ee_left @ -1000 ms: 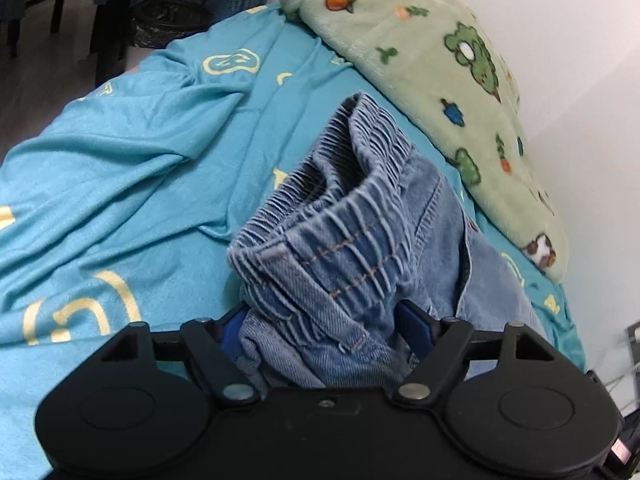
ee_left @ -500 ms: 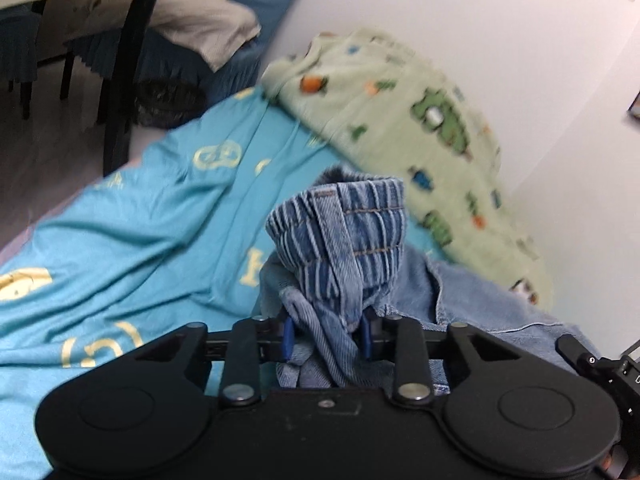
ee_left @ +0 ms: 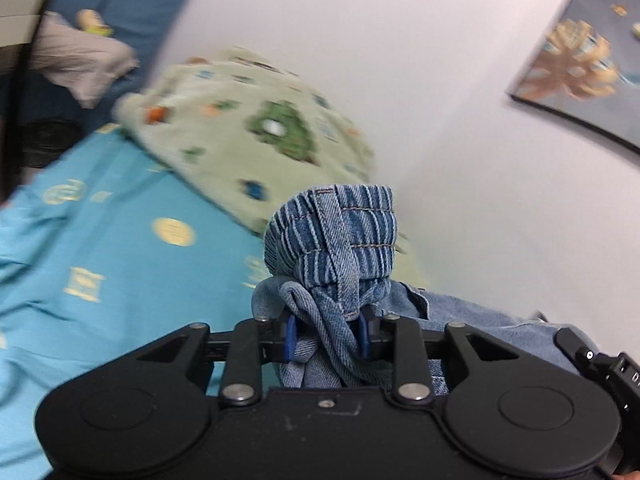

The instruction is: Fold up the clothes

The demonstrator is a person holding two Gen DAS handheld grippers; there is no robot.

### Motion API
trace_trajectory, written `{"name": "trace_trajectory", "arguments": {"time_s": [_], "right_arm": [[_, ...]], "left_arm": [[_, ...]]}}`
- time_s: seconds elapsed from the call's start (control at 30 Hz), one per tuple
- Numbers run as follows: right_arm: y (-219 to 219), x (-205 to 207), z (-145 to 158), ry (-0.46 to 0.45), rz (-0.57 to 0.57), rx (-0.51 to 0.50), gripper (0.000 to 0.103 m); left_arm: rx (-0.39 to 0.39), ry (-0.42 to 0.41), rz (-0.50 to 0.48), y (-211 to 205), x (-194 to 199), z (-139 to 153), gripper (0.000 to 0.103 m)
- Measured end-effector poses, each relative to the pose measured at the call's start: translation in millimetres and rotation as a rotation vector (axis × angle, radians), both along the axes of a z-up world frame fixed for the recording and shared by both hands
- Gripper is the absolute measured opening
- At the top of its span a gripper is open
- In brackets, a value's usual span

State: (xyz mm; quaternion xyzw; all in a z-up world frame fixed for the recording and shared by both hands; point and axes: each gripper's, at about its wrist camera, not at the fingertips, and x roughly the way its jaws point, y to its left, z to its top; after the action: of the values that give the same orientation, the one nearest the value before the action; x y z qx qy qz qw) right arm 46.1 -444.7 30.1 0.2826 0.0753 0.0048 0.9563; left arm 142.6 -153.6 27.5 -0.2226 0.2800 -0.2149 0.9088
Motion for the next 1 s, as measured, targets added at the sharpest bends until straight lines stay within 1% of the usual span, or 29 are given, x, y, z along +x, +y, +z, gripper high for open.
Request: {"name": "trace_trajectory", "arguments": {"time_s": [0.13,0.23,0.3,0.4,0.5,0.57,0.67,0.73,0.8,0.83,0.93,1.0], "right_arm": [[-57.1,-38.9,-0.2,0.011,-0.077,-0.069,0.037],[-100.1,-67.9,-3.6,0.03,-0.137,-0.122,0.037],[-123.0,-84.7,-9.3,0.063,-0.172,-0.171,0.037],[-155.7,-104.5,-26.4,0.125,-0.209,-0.24,0.037],[-185.2,-112.5,-56.5,0.2,-0.229,-0.259,0.038],[-199.4,-111.5,-83.6,0.28,-0.223,-0.262,0.038],[-209.7,-109.2,-130.4,0.417,-0.189,-0.274,0.038],[-202.0,-104.3,-157.1,0.495,-0.153,-0.319,0.038],[-188.3,-99.1,-173.5,0.545,-0.126,-0.377,0.04],[-183.8,-97.3,-179.8,0.565,-0.121,-0.381,0.04],[-188.1,-91.9,-195.7,0.607,-0.138,-0.261,0.041],[-188.8,-92.5,-199.9,0.618,-0.147,-0.216,0.042]], "left_arm": [[-0.01,-0.001,-0.148,-79.6,-3.4,-9.5,0.026],[-0.015,0.014,-0.242,-136.8,-4.0,-26.2,0.026],[-0.002,0.012,-0.305,-174.6,-6.5,-38.6,0.026],[0.031,-0.003,-0.392,-222.6,-8.4,-62.1,0.026],[0.086,-0.001,-0.459,-257.1,-5.7,-95.1,0.026],[0.13,-0.017,-0.487,-270.9,-4.1,-117.8,0.026],[0.18,-0.04,-0.532,-279.2,-5.2,-142.2,0.026],[0.202,-0.025,-0.549,-279.1,-0.8,-151.0,0.026],[0.213,-0.028,-0.57,-277.8,3.1,-157.9,0.027],[0.219,-0.032,-0.579,-277.6,2.8,-159.8,0.028],[0.233,-0.044,-0.597,-276.8,-0.2,-162.6,0.03],[0.246,-0.053,-0.597,-274.7,-4.1,-159.1,0.032]]}}
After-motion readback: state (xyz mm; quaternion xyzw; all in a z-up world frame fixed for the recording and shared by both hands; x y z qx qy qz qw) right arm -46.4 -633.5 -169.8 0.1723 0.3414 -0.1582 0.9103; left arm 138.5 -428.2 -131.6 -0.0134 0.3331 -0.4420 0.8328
